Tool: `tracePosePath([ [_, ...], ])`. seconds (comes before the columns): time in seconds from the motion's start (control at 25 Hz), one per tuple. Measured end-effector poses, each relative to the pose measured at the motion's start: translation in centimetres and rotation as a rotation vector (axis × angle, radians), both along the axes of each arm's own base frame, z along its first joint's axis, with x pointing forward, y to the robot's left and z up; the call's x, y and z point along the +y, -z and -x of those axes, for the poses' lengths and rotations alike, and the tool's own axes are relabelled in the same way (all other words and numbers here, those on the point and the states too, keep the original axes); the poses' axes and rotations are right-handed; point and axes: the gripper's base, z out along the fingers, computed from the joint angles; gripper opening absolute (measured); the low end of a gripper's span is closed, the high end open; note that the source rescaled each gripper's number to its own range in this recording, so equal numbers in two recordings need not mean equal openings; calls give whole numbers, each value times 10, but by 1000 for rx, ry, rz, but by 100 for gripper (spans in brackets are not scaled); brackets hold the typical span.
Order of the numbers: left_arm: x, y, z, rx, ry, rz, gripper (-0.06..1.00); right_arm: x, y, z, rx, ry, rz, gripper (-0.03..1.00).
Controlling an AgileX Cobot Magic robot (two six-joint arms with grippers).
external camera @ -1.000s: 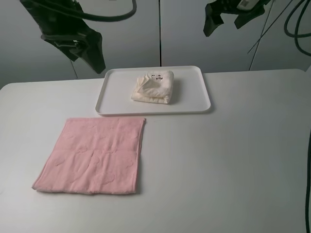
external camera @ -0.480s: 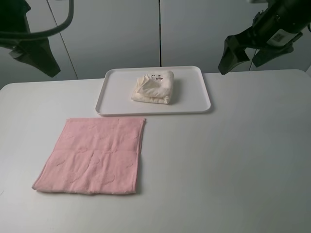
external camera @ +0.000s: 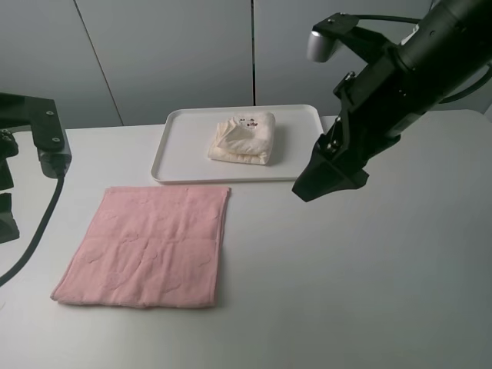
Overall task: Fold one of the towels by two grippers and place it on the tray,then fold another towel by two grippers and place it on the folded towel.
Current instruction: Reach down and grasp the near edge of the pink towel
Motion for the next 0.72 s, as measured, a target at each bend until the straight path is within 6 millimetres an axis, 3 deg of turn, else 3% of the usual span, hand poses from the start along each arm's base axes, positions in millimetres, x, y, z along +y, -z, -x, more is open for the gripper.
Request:
tracePosePath([
  [0.2,2,22,2,-47,59,0,99,40,9,17,-100,-152,32,100],
  [0.44,4,56,12,-16,247,-11,99,80,53,35,-34,-285,148,100],
  [0.72,4,97,20,36,375,-2,99,111,97,53,5,-372,227,100],
])
